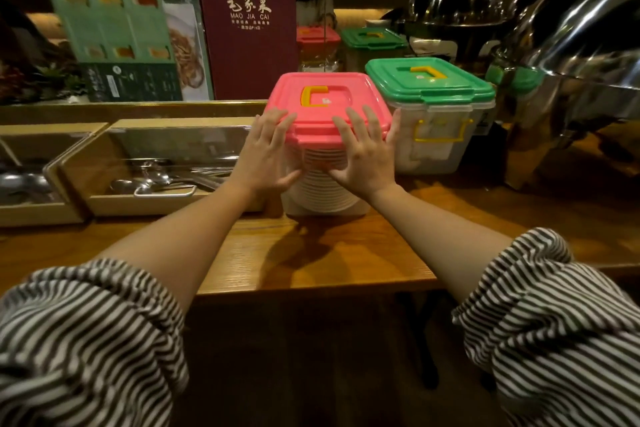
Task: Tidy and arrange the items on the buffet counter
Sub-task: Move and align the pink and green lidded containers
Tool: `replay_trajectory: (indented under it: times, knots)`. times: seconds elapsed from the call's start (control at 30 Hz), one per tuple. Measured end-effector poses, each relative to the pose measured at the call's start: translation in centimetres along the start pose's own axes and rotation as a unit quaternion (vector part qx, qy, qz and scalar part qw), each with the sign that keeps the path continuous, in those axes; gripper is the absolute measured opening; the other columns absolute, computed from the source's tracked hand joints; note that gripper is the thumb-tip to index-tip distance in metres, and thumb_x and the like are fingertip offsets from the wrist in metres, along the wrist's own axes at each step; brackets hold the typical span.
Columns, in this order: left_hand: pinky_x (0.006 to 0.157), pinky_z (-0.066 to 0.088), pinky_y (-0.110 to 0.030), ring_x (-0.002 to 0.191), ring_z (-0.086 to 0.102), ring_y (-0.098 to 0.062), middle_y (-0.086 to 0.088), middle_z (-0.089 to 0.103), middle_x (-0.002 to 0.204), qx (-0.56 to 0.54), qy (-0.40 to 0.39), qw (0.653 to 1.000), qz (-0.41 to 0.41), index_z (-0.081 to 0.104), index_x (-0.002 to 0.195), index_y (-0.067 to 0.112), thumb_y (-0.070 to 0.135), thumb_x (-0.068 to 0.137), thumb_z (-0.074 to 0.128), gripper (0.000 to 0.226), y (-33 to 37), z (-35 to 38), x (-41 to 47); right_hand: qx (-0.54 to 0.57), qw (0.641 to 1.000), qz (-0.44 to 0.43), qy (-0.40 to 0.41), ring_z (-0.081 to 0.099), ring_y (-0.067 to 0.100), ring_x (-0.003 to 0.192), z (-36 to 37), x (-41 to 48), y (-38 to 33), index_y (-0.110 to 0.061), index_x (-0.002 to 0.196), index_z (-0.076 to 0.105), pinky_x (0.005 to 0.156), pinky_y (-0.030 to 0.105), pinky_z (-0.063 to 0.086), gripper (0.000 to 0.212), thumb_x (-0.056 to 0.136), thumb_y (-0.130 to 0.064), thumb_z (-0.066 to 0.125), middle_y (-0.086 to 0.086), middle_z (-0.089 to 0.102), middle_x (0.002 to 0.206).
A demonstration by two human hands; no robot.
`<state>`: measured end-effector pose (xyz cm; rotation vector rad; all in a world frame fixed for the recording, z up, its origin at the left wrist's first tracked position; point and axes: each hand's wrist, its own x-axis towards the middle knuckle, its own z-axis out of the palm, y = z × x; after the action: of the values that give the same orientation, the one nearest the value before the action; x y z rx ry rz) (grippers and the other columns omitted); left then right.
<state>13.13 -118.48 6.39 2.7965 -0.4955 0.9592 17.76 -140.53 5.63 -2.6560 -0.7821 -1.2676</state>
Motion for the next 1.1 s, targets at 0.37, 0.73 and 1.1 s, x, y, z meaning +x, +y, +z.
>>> replay_trajectory:
  times: [0.37, 0.73, 1.1]
  knots:
    - [0.105, 0.033, -0.067, 0.134, 0.027, -0.036, -0.007, 0.023, 0.144, -0.053, 0.106, 0.993, 0.011, 0.026, 0.14, 0.02, 0.068, 0.074, 0.061, 0.089, -0.5, 2.2, 0.6, -0.009, 0.996, -0.009, 0.093, 0.041, 0.037, 0.136, 2.0, 0.3, 0.6, -0.024, 0.138, 0.04, 0.108, 0.071, 0.017, 0.078, 0.077, -0.067, 0.066, 0.012, 0.054, 0.139]
    - [0.106, 0.032, -0.067, 0.135, 0.024, -0.034, -0.007, 0.02, 0.145, -0.045, 0.093, 0.995, -0.007, 0.025, 0.14, 0.019, 0.068, 0.073, 0.06, 0.091, -1.0, 3.4, 2.4, -0.017, 0.998, -0.004, 0.052, 0.039, 0.036, 0.137, 3.4, 1.7, 2.1, -0.022, 0.136, 0.043, 0.109, 0.071, 0.016, 0.078, 0.076, -0.064, 0.069, 0.012, 0.054, 0.139]
    - [0.107, 0.032, -0.066, 0.137, 0.021, -0.036, -0.011, 0.022, 0.146, -0.036, 0.089, 0.995, -0.017, 0.027, 0.139, 0.016, 0.062, 0.073, 0.063, 0.089, -2.6, 5.1, 4.7, -0.01, 0.998, -0.014, 0.067, 0.04, 0.037, 0.135, 6.2, 3.9, 3.4, -0.023, 0.136, 0.04, 0.11, 0.071, 0.012, 0.075, 0.076, -0.053, 0.073, 0.013, 0.055, 0.137]
